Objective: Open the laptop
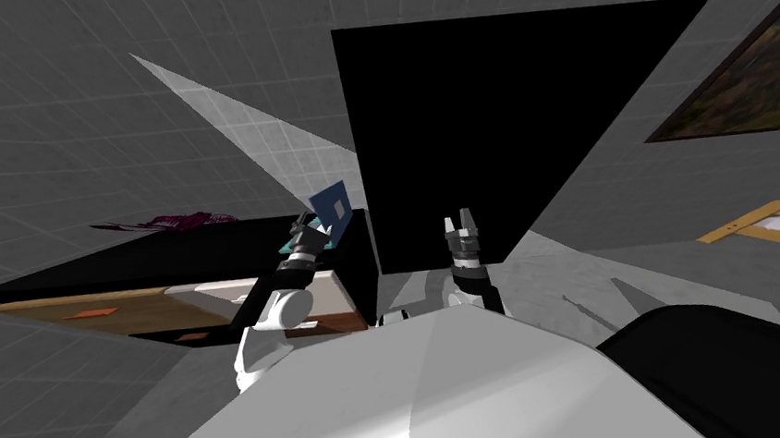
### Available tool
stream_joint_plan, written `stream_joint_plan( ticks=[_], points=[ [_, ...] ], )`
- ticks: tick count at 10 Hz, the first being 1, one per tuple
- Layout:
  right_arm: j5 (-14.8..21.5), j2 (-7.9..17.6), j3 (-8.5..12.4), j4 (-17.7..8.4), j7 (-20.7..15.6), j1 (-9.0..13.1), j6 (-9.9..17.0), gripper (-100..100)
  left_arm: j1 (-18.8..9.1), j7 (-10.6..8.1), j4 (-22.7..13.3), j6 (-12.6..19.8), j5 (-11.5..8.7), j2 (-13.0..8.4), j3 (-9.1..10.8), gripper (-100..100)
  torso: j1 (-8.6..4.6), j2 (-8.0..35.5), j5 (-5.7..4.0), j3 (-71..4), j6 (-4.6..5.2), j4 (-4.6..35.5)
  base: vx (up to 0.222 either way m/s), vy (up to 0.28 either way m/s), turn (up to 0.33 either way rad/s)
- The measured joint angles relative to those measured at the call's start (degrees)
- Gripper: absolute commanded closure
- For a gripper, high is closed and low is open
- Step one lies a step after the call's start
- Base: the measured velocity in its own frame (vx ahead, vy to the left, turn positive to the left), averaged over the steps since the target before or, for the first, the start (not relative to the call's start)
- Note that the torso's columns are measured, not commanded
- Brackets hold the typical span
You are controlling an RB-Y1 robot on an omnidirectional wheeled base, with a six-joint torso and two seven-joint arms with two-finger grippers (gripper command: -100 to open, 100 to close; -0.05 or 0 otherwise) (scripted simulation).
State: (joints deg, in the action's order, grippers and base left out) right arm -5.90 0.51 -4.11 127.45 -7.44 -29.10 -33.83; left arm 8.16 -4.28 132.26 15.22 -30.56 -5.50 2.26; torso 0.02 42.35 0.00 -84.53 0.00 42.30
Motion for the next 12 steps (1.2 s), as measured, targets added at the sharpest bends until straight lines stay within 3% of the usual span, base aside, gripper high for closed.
stream_joint_plan(
  ticks=[3, 5, 6, 11, 12],
  points=[
    [0.0, 0.0, 0.0, 0.0, 0.0, 0.0, 0.0, 0, -0.9, -0.54, 0.1, 1.7, -0.1, 5.2, 0.81, -100, 0.04, 0.0, 0.01, 0.0, 0.00, 0.0, 0.019, -0.026, 0.046],
    [0.0, 0.0, 0.0, 0.0, 0.0, 0.0, 0.0, 0, -1.0, -0.65, 0.1, 2.0, -0.1, 7.4, 0.96, -100, 0.04, 0.0, 0.01, 0.0, 0.00, 0.0, 0.000, 0.000, 0.000],
    [0.0, 0.0, 0.0, 0.0, 0.0, 0.0, 0.0, 0, -1.0, -0.65, 0.1, 2.0, -0.1, 7.5, 0.96, -100, 0.02, 0.0, 0.01, 0.0, 0.00, 0.0, 0.004, -0.039, 0.021],
    [0.0, 0.0, 0.0, 0.0, 0.0, 0.0, 0.0, 0, -7.2, -5.02, -3.3, 4.5, -0.9, 3.1, 5.83, -100, 0.05, 0.0, 0.01, 0.0, 0.02, 0.0, 0.007, -0.053, 0.016],
    [0.0, 0.0, 0.0, 0.0, 0.0, 0.0, 0.0, 0, -7.3, -5.16, -3.4, 4.5, -0.9, 3.0, 5.96, 100, 0.06, 0.0, 0.01, 0.0, 0.04, 0.0, 0.004, 0.041, -0.006]
  ],
)
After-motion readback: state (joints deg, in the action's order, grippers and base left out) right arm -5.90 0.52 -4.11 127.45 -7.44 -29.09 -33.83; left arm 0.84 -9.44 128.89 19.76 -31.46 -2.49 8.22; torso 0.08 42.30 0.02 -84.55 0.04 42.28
